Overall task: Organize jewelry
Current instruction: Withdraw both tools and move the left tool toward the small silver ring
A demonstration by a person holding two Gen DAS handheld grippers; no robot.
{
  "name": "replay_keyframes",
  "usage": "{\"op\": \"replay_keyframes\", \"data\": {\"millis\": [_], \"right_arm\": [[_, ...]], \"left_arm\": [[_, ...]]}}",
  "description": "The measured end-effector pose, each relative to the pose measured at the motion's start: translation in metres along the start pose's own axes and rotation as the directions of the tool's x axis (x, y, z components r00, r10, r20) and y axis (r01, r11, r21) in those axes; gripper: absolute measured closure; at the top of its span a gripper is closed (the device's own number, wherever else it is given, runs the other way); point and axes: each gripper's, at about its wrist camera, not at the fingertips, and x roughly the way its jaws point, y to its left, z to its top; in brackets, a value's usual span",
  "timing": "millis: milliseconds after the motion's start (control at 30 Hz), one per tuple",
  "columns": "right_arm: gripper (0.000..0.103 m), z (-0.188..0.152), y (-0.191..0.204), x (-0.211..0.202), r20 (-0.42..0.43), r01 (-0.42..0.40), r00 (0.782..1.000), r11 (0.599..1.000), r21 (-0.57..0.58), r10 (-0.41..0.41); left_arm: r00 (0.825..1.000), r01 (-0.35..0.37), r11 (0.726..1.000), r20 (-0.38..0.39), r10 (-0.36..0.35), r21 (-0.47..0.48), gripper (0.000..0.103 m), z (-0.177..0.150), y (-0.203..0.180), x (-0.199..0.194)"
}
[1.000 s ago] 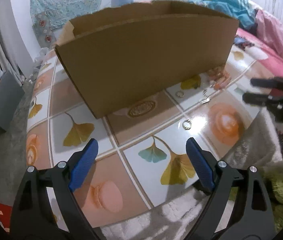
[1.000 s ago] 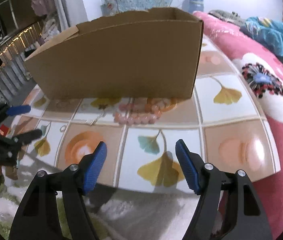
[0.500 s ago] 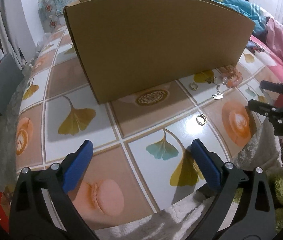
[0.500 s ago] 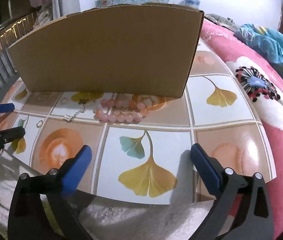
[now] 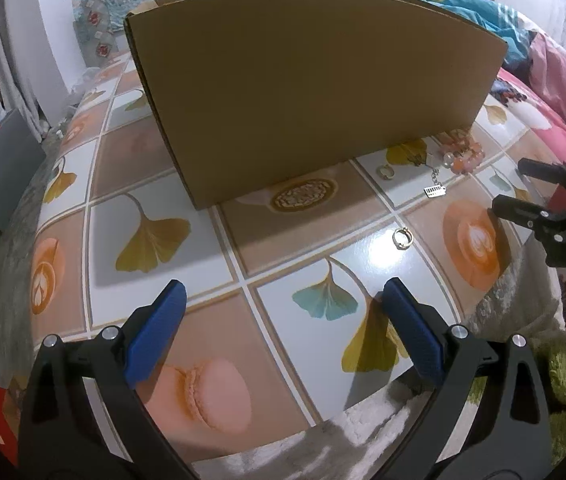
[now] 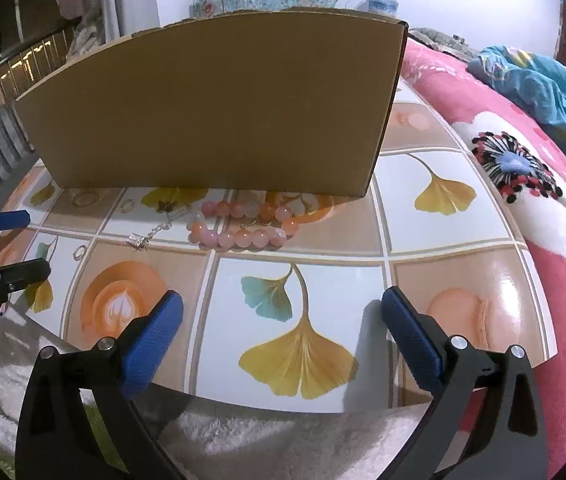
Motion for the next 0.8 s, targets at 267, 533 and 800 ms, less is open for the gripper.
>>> {"op": "replay_keyframes", "data": {"millis": [267,533,800], "right_arm": [[0.007,0.002,0.006,-0.002,-0.021,0.032,0.999,0.999,-0.011,-0.032],[0.007,0.003,0.025,-0.015,0.042,-0.02,0.999,0.996,-0.085,0.024],[0.018,0.002,0.037,-0.017,0.06,-0.083,0.994,0.994,-0.07,0.088]], "left_arm": [[1.0,-0.005,1.0,0.011,0.005,-0.002,0.007,-0.001,-0.002,0.0],[0.987,0.046,0.997,0.153,-0.056,0.068,0.008,0.0,-0.02,-0.024],[0.984,0.09,0.989,0.144,-0.106,0.115,0.043,0.005,-0.04,-0.018]]}}
